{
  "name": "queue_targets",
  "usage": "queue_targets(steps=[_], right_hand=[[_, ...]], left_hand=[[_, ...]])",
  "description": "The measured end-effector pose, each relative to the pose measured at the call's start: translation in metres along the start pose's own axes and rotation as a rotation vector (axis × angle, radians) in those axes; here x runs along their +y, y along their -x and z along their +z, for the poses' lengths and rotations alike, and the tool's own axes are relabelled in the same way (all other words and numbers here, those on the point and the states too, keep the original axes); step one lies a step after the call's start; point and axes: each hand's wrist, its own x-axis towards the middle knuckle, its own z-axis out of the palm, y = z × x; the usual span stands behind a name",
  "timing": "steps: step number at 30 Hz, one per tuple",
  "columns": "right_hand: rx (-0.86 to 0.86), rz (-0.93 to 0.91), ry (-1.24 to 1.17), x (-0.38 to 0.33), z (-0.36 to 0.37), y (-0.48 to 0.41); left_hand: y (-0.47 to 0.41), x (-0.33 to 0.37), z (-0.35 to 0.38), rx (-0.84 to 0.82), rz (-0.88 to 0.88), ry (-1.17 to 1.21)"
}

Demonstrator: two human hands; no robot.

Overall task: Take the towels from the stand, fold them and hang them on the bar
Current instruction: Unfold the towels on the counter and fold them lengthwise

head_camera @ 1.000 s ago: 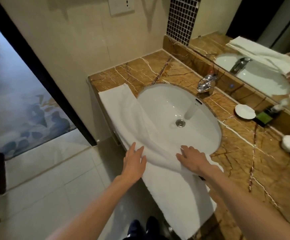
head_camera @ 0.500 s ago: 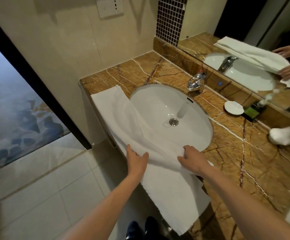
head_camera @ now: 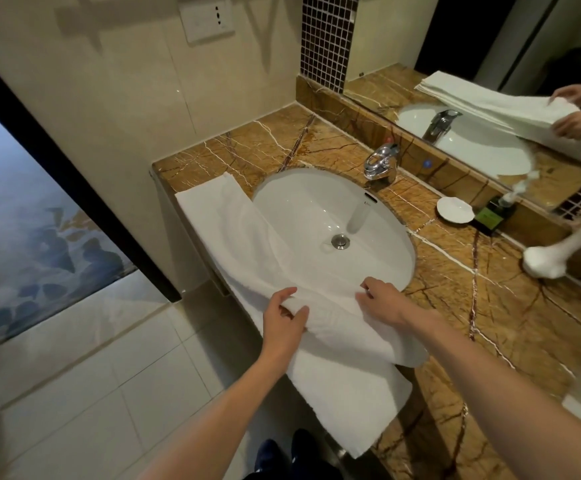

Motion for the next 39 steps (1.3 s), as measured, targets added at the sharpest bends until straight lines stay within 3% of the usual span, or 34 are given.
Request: queue_targets(steps=[4, 13, 22, 24, 28, 33, 36, 39], right_hand=[[-0.042, 0.030, -0.058, 0.000, 0.000, 0.007], [-0.207, 0.055, -0.106, 0.000, -0.010, 0.035], [-0.287, 0.173, -0.715, 0.014, -0.004, 0.061], [-0.249, 0.136, -0.690, 0.014, -0.003, 0.067], [-0.125, 0.076, -0.344, 0.013, 0.000, 0.073], [-0.172, 0.093, -0.144, 0.012, 0.002, 0.086], [-0.134, 0.042, -0.104, 0.016, 0.006, 0.092], [-0.003, 0.089, -0.219, 0.023, 0.012, 0.098]], left_hand=[[0.015, 0.000, 0.002, -0.073, -0.106, 0.140], [0.041, -0.006, 0.005, -0.101, -0.124, -0.020], [0.071, -0.011, 0.011, -0.163, -0.157, 0.100], [0.079, -0.015, 0.013, -0.186, -0.182, 0.119], [0.093, -0.024, 0.013, -0.178, -0.207, 0.083], [0.101, -0.031, 0.008, -0.156, -0.237, 0.050], [0.105, -0.034, 0.005, -0.159, -0.262, 0.063], [0.109, -0.036, 0.008, -0.159, -0.278, 0.115]])
